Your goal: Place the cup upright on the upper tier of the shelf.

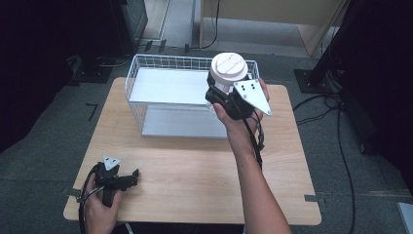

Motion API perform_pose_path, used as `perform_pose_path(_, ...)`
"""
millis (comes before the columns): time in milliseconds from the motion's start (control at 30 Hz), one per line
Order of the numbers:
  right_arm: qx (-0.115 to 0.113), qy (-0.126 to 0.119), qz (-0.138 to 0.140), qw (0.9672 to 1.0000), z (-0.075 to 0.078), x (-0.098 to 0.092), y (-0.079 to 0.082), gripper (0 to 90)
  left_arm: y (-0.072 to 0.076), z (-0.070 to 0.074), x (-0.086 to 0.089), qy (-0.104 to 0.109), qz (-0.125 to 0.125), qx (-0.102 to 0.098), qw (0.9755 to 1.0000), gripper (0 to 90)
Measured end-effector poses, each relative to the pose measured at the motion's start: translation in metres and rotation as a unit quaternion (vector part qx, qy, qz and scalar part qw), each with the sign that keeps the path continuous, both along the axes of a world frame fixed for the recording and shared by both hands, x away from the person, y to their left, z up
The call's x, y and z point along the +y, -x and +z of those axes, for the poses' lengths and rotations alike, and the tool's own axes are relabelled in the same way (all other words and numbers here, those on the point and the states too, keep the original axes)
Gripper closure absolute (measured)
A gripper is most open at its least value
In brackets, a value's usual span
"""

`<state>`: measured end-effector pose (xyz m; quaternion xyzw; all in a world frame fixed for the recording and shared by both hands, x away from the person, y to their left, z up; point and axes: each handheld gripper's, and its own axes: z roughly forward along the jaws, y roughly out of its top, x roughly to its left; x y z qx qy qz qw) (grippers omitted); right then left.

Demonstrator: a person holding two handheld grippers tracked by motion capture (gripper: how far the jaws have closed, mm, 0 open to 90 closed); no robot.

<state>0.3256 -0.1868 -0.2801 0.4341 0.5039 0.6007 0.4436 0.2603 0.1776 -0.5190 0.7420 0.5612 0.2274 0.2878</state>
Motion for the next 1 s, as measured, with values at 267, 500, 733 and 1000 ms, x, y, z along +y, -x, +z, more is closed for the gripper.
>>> perform_pose_path(267, 0.014, 0.025, -0.010, 0.9996, 0.006, 0.014, -0.030, 15.2, 0.000, 0.000, 0.000, 0.001, 0.000, 0.000, 1.0000, 0.0)
perform_pose_path(500, 0.030, 0.037, -0.023, 0.9986, 0.005, 0.025, -0.058, 15.2, 0.000, 0.000, 0.000, 0.001, 0.000, 0.000, 1.0000, 0.0)
perform_pose_path(733, 0.048, 0.026, -0.040, 0.9977, 0.002, 0.033, -0.081, 15.1, 0.000, 0.000, 0.000, 0.001, 0.001, 0.000, 1.0000, 0.0)
perform_pose_path(1000, 0.057, 0.023, -0.039, 0.9973, -0.003, 0.039, -0.089, 15.1, 0.000, 0.000, 0.000, 0.001, 0.001, -0.001, 1.0000, 0.0)
